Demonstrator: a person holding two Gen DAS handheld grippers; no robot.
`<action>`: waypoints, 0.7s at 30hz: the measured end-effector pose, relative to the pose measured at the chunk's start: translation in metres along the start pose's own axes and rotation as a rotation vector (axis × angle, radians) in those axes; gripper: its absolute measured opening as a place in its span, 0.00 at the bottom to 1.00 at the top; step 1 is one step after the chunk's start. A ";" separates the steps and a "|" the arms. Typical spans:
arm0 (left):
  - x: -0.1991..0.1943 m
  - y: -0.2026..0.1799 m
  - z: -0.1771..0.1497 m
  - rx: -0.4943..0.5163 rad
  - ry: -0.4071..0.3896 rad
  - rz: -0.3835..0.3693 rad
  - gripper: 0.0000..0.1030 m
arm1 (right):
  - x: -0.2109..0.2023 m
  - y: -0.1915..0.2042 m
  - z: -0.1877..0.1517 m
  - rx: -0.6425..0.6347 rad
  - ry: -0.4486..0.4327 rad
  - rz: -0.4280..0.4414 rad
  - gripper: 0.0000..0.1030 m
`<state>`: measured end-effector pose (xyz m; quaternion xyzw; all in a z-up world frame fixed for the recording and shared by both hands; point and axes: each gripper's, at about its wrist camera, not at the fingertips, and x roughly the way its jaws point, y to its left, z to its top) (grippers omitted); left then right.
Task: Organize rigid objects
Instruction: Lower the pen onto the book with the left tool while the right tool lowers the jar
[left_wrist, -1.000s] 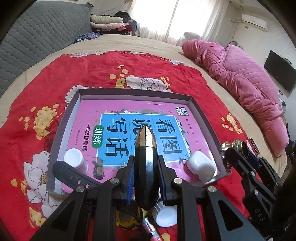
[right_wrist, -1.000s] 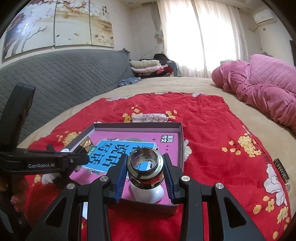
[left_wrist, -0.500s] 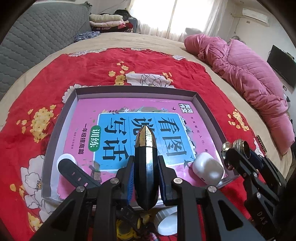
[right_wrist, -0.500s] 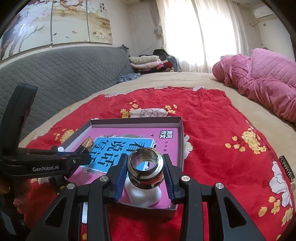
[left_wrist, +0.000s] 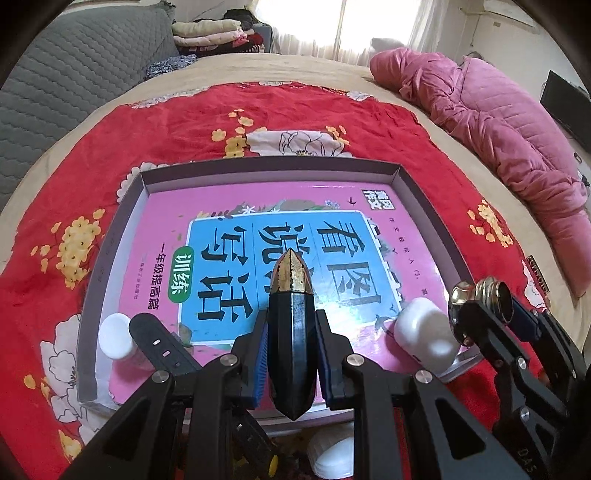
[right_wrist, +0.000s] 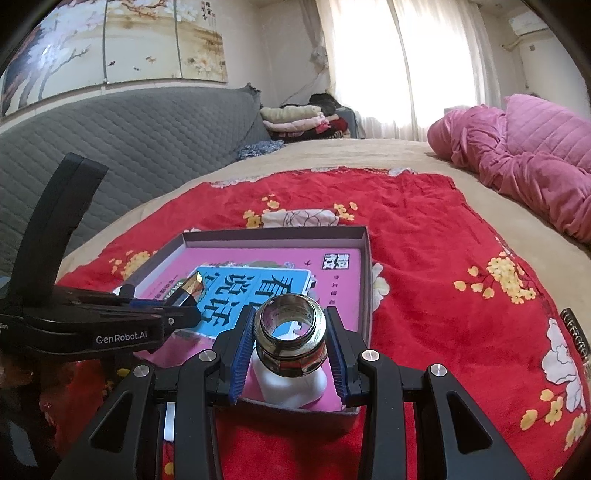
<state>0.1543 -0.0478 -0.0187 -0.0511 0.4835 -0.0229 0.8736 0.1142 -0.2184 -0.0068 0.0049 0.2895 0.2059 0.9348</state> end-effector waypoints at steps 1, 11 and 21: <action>0.001 0.001 0.000 0.001 0.004 -0.002 0.22 | 0.000 0.000 0.000 0.001 0.001 -0.002 0.37; 0.003 0.003 -0.002 0.008 0.027 -0.012 0.22 | 0.004 -0.003 -0.003 0.011 0.026 -0.002 0.37; 0.009 0.003 -0.004 0.015 0.067 -0.002 0.22 | 0.010 -0.002 -0.004 -0.006 0.050 -0.022 0.37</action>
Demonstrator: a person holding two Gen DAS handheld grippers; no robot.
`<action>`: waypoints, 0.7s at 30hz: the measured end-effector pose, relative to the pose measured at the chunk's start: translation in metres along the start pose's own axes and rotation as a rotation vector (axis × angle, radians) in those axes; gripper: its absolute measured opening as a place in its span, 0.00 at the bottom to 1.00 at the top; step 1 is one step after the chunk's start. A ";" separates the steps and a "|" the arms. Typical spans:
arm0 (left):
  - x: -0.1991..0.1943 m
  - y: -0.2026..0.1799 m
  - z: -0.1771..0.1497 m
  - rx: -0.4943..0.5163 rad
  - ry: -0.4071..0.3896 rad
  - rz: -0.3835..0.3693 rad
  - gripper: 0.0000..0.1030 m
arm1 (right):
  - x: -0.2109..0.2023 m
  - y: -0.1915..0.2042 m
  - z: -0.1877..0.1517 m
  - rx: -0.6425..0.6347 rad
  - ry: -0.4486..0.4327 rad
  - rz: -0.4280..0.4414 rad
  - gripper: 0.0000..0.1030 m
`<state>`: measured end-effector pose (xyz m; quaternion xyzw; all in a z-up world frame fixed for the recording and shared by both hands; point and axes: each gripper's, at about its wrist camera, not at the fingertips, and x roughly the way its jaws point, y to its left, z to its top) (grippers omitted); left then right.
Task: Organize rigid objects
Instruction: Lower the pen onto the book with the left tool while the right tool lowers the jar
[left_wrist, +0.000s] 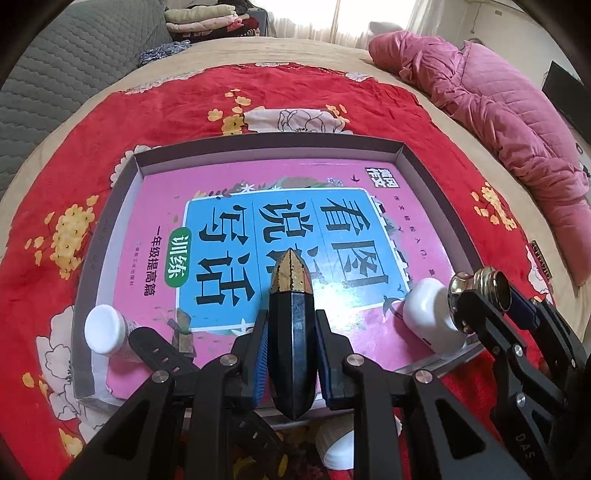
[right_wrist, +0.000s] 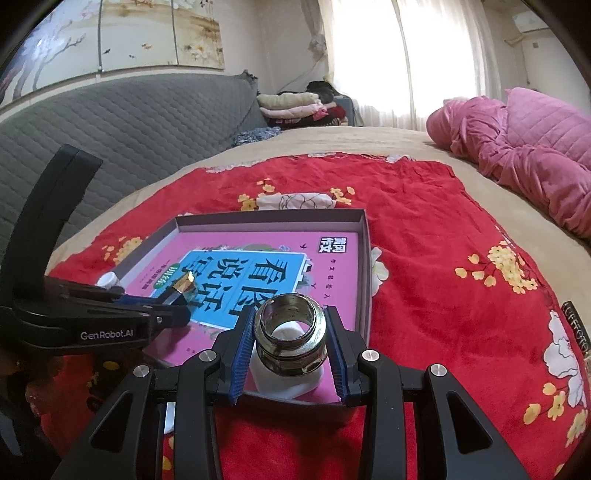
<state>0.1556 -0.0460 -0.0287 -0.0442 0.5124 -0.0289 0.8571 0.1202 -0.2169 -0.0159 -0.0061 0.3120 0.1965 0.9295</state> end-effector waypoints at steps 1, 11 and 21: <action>0.000 0.000 0.000 -0.002 0.001 -0.001 0.22 | 0.001 0.000 -0.001 0.004 0.003 -0.001 0.37; 0.002 0.001 0.001 -0.008 0.010 0.003 0.22 | 0.004 -0.004 -0.003 0.018 0.020 -0.019 0.37; 0.006 0.004 -0.001 -0.013 0.032 0.020 0.22 | 0.006 -0.007 -0.004 0.034 0.024 -0.016 0.37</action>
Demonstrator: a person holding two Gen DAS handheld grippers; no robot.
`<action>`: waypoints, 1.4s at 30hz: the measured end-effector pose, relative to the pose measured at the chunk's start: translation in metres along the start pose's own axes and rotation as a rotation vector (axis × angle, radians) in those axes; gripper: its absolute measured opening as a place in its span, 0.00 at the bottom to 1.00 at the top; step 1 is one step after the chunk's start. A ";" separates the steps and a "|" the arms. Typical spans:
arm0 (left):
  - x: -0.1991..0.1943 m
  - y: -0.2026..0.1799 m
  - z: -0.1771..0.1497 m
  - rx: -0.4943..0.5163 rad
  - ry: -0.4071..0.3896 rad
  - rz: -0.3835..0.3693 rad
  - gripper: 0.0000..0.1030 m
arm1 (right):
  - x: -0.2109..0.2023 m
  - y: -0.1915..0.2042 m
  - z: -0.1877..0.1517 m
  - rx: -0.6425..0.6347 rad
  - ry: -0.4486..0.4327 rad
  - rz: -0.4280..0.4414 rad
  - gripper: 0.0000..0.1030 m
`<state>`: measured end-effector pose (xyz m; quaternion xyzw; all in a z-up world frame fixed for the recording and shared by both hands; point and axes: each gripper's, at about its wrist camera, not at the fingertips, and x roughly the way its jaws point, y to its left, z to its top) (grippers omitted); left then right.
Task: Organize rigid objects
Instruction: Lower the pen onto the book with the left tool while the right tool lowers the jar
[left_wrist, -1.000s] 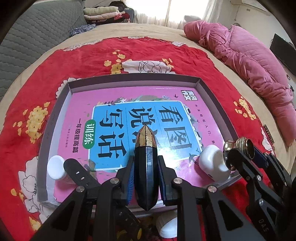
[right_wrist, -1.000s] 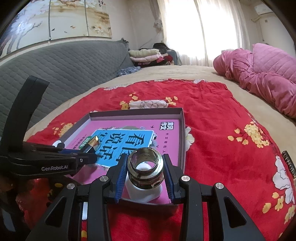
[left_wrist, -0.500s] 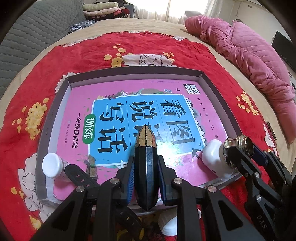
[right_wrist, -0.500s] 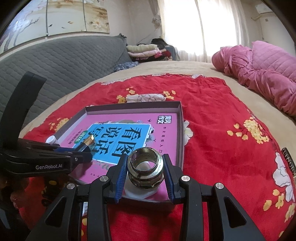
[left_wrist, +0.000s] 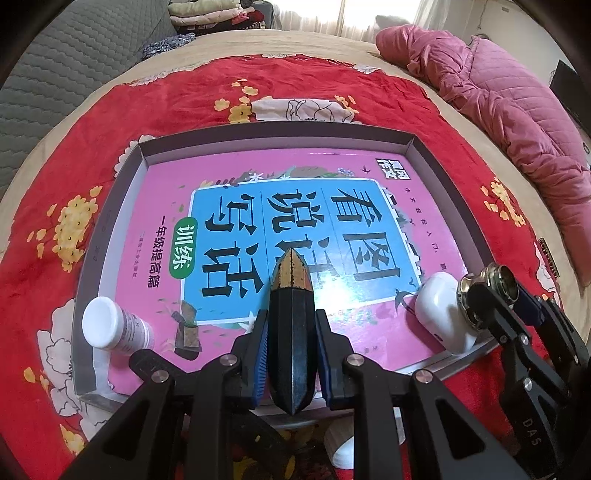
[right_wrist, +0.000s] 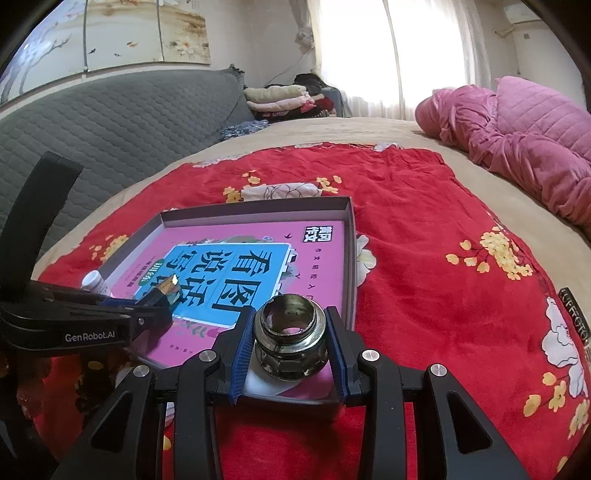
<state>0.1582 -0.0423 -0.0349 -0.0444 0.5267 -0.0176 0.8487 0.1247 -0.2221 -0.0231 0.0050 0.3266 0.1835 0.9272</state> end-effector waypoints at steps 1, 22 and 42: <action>0.000 0.000 0.000 0.000 0.001 -0.001 0.22 | 0.000 0.000 0.000 0.002 0.000 0.004 0.37; -0.003 0.001 -0.002 -0.010 0.013 -0.001 0.22 | 0.011 -0.012 0.004 0.094 -0.002 0.105 0.37; -0.002 0.002 -0.001 -0.013 0.024 0.005 0.22 | 0.009 0.000 0.003 -0.032 0.009 -0.031 0.43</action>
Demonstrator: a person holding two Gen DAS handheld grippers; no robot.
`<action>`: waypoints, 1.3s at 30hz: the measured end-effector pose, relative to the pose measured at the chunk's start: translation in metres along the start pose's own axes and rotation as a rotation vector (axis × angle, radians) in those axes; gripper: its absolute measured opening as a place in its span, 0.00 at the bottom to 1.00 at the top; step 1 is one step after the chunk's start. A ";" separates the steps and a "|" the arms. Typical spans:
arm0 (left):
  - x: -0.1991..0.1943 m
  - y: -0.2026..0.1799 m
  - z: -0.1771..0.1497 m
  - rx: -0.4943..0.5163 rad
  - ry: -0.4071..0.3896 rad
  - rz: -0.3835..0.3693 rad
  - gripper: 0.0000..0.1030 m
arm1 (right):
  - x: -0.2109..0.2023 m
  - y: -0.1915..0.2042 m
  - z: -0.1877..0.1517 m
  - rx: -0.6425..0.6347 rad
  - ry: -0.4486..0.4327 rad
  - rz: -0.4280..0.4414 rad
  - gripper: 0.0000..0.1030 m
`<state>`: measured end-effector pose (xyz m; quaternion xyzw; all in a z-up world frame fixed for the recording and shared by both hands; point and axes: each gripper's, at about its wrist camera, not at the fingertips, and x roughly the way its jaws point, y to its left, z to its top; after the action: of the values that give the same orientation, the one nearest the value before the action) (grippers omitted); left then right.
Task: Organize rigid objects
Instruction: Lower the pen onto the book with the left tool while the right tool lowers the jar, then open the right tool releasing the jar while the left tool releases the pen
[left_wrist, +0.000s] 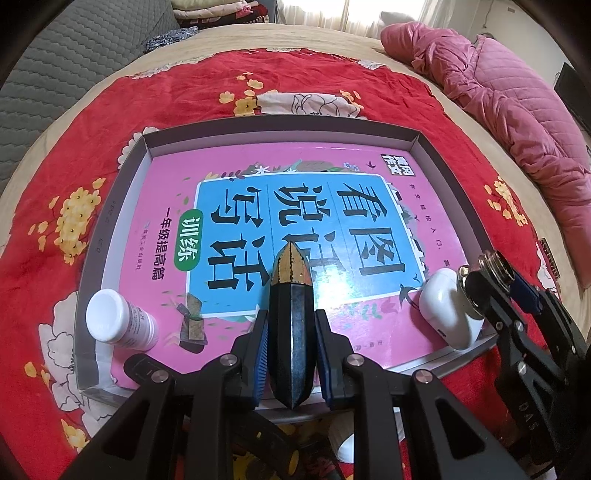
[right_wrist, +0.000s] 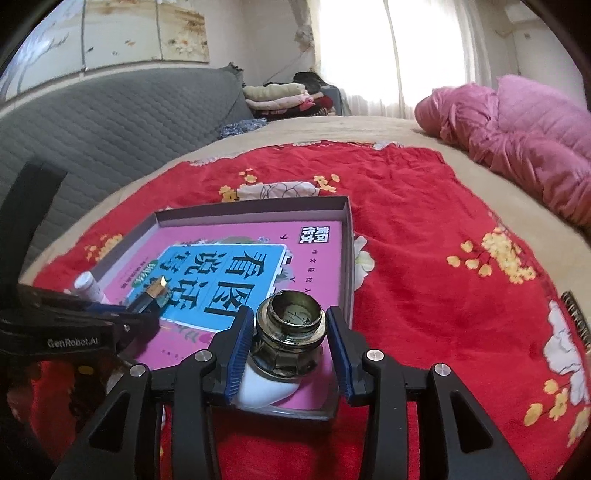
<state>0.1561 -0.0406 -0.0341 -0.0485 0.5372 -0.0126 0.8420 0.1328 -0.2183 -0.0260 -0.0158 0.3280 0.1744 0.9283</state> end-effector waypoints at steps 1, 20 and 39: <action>0.000 0.000 0.000 0.000 0.000 0.000 0.22 | 0.000 0.002 0.000 -0.012 -0.001 -0.008 0.43; 0.000 0.002 0.000 0.005 0.008 0.011 0.22 | -0.009 0.002 0.005 -0.041 -0.046 -0.072 0.58; -0.008 0.001 -0.003 0.009 0.006 0.003 0.25 | -0.016 -0.023 0.009 0.058 -0.070 -0.089 0.62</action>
<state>0.1501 -0.0389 -0.0285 -0.0436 0.5395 -0.0139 0.8408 0.1341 -0.2441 -0.0113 0.0023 0.2991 0.1237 0.9462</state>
